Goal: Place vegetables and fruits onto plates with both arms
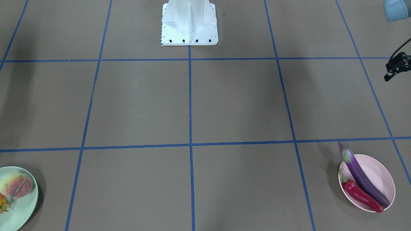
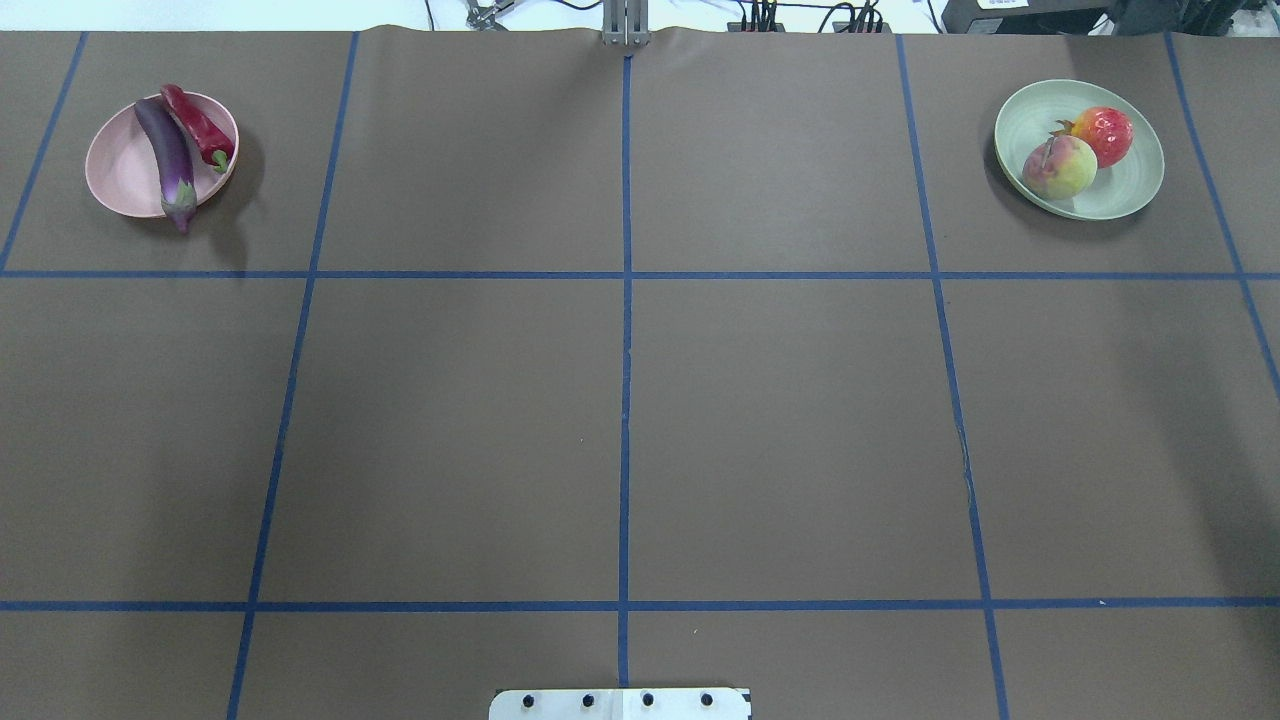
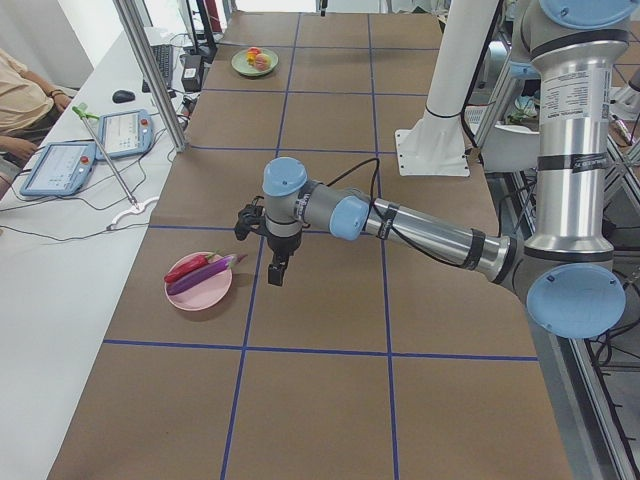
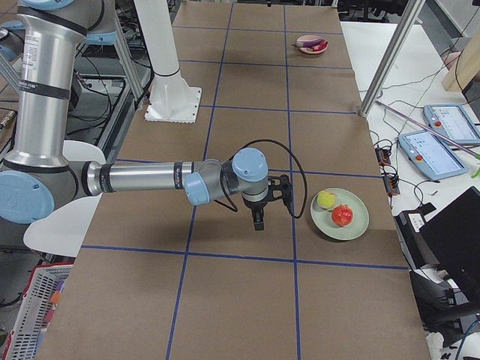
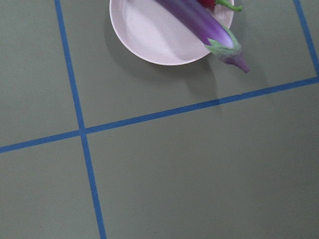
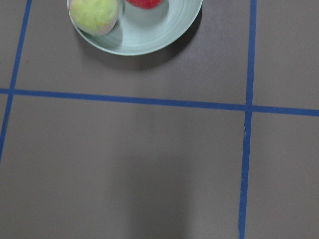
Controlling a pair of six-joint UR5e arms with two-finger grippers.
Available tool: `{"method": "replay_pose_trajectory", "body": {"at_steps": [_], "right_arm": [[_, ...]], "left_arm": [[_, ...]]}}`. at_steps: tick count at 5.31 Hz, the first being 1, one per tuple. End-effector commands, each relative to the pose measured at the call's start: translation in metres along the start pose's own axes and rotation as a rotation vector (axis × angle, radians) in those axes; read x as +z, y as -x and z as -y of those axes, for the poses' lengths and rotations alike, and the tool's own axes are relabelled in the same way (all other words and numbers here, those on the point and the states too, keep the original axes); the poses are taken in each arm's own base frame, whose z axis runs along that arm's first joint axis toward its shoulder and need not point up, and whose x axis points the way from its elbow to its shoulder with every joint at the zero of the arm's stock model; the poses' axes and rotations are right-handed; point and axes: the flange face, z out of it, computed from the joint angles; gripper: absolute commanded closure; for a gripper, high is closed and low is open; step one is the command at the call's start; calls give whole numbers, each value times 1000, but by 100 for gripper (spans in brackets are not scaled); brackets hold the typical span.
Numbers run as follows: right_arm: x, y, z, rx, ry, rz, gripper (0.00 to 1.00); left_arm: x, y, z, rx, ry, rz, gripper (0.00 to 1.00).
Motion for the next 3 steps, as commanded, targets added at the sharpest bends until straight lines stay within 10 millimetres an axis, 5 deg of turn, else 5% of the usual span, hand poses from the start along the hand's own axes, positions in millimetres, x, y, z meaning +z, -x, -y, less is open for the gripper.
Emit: {"method": "replay_pose_trajectory", "body": {"at_steps": [1,3], "right_arm": [[3,-3,7,-73,102,19,0],[-17,8,47,-116,149,11,0]], "left_arm": [[2,14,-7,-11,45,-1,0],[0,21,-13,-69,80,-52,0]]}}
